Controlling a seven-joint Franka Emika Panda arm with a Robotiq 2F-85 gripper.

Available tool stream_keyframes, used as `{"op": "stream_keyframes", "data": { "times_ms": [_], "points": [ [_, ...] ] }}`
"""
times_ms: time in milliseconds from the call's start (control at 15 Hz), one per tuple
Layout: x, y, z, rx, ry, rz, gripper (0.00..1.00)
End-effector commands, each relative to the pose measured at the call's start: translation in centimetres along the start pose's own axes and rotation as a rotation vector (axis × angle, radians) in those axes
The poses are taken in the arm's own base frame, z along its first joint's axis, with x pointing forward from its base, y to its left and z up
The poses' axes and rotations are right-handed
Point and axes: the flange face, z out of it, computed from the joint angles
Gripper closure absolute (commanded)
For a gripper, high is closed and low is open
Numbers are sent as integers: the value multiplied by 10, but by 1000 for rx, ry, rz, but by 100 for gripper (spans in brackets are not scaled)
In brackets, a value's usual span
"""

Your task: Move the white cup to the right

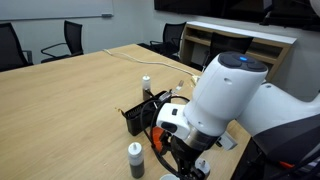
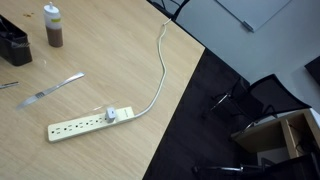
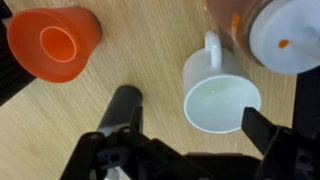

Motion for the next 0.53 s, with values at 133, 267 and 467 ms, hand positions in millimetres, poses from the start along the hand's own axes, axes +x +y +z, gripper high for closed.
{"op": "stream_keyframes", "data": {
  "times_ms": [133, 267, 467],
  "points": [
    [8, 13, 25, -47, -11, 67, 0],
    [7, 13, 34, -53, -25, 85, 0],
    [4, 4, 45, -45, -40, 105, 0]
  ]
}}
